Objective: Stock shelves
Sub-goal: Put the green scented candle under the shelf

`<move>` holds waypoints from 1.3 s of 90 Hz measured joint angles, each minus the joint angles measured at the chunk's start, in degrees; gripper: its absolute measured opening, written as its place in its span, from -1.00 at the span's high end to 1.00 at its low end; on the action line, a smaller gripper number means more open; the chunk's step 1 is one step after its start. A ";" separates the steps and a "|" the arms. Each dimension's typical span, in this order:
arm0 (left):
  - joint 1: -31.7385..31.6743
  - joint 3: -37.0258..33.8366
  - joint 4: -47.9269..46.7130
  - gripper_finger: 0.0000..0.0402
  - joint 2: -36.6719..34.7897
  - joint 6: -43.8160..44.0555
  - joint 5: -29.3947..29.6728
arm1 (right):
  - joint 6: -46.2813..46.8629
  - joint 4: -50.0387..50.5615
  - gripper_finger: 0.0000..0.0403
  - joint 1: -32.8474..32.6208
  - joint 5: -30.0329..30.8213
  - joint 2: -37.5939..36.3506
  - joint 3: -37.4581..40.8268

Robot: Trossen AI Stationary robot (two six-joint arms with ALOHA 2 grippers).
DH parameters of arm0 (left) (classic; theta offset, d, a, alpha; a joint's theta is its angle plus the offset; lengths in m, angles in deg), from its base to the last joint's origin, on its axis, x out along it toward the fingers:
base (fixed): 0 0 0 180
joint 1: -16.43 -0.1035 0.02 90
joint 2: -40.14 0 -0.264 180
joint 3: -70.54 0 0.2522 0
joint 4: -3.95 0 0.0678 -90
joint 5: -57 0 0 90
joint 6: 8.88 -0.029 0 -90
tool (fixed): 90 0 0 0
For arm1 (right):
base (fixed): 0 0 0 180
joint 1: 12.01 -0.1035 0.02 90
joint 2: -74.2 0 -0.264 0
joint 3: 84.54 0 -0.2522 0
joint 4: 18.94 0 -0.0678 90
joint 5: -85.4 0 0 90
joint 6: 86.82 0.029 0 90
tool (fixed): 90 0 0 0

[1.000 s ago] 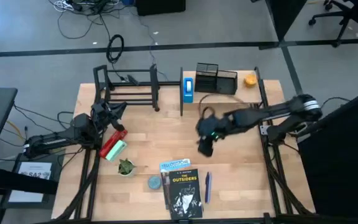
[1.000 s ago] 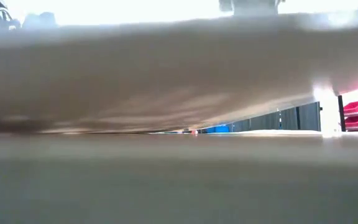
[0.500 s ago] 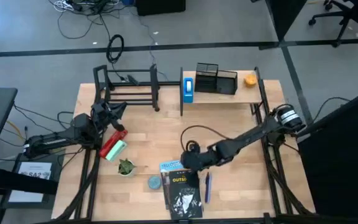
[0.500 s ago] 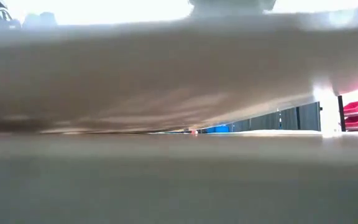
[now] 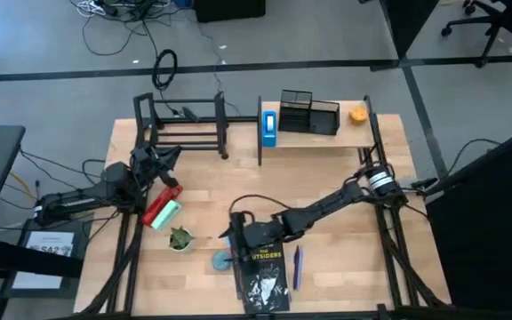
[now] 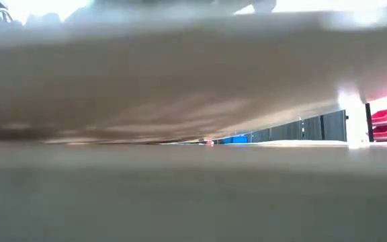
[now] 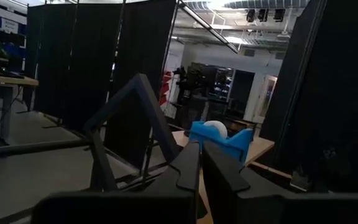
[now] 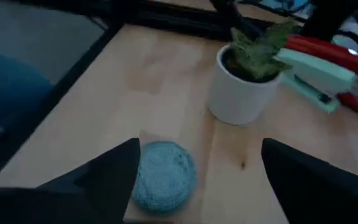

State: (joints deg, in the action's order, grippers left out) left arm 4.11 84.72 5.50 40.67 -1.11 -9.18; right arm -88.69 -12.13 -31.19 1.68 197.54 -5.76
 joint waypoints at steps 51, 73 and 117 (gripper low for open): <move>0.00 0.00 -0.02 1.00 -0.01 -0.01 0.01 | 1.91 8.32 -0.87 -1.45 0.84 11.70 -11.93; 0.00 -0.01 0.09 1.00 0.00 -0.01 -0.01 | 4.79 6.60 -0.86 -1.81 1.89 14.93 -11.87; 0.01 0.00 0.08 1.00 0.00 0.00 -0.01 | 19.79 5.16 -0.28 -2.11 8.08 14.85 -11.43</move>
State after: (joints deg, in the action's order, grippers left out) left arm 4.12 84.72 5.59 40.67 -1.12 -9.19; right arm -68.90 -6.97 -33.30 9.77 212.39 -17.19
